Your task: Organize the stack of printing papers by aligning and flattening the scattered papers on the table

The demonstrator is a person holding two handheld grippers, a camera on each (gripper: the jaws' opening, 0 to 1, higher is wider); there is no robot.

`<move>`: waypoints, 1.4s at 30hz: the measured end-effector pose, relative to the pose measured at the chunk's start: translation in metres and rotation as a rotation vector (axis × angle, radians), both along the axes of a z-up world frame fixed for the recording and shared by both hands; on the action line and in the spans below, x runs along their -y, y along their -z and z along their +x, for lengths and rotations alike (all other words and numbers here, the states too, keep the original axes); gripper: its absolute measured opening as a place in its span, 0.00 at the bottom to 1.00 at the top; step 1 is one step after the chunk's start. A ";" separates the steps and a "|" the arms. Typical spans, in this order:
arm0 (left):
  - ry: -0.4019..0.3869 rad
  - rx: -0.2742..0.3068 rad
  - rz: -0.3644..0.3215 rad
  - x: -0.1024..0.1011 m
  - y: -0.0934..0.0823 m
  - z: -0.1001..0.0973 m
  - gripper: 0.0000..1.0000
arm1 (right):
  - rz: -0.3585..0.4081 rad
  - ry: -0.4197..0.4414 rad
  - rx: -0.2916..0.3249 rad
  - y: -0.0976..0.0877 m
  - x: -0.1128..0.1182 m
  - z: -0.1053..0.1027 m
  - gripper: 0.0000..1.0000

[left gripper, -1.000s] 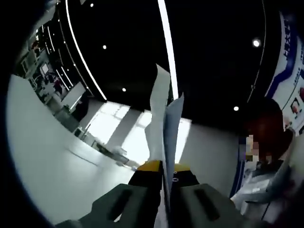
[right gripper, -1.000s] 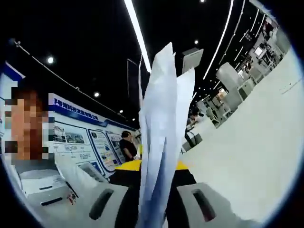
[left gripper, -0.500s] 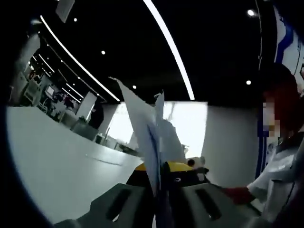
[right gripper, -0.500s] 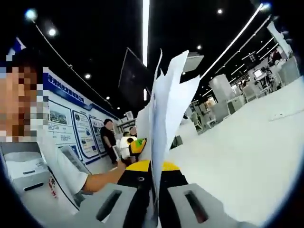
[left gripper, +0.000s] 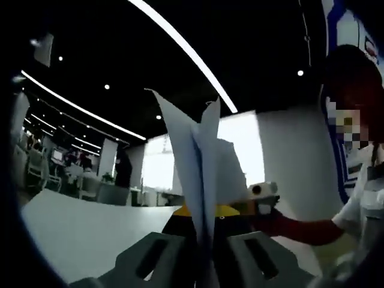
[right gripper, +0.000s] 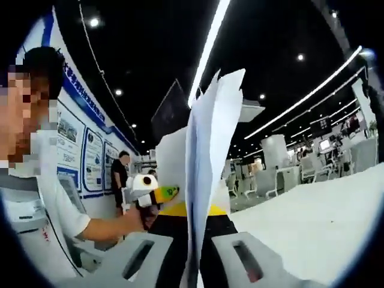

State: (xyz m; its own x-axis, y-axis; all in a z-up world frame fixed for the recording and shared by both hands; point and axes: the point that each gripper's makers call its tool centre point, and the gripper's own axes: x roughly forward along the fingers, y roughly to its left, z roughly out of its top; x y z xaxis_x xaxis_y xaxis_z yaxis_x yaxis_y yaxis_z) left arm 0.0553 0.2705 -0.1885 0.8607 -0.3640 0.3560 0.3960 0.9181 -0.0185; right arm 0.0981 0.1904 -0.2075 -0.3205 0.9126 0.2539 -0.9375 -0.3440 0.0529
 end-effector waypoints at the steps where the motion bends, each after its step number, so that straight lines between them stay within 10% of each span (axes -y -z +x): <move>1: -0.001 0.011 0.015 -0.001 -0.006 0.004 0.06 | -0.005 0.025 0.012 -0.006 -0.002 0.008 0.00; 10: 0.012 -0.009 0.032 -0.018 -0.031 0.042 0.06 | -0.028 0.101 0.088 -0.028 -0.022 0.048 0.00; 15: 0.022 -0.106 0.196 -0.020 -0.024 0.071 0.06 | -0.131 0.162 0.157 -0.021 -0.026 0.068 0.00; 20: 0.148 -0.120 0.162 -0.011 -0.020 0.081 0.06 | -0.206 0.173 0.155 -0.020 -0.019 0.084 0.00; 28: 0.135 -0.170 0.097 -0.022 -0.019 0.092 0.06 | -0.213 0.161 0.115 -0.017 -0.029 0.086 0.00; 32: 0.154 -0.152 0.080 -0.022 -0.013 0.095 0.16 | -0.280 0.163 0.127 0.005 -0.030 0.092 0.22; 37: 0.160 -0.148 0.134 -0.011 -0.007 0.096 0.06 | -0.246 0.132 0.079 -0.004 -0.025 0.088 0.00; 42: 0.186 -0.128 0.118 -0.001 -0.007 0.092 0.06 | -0.234 0.128 0.075 -0.004 -0.022 0.086 0.00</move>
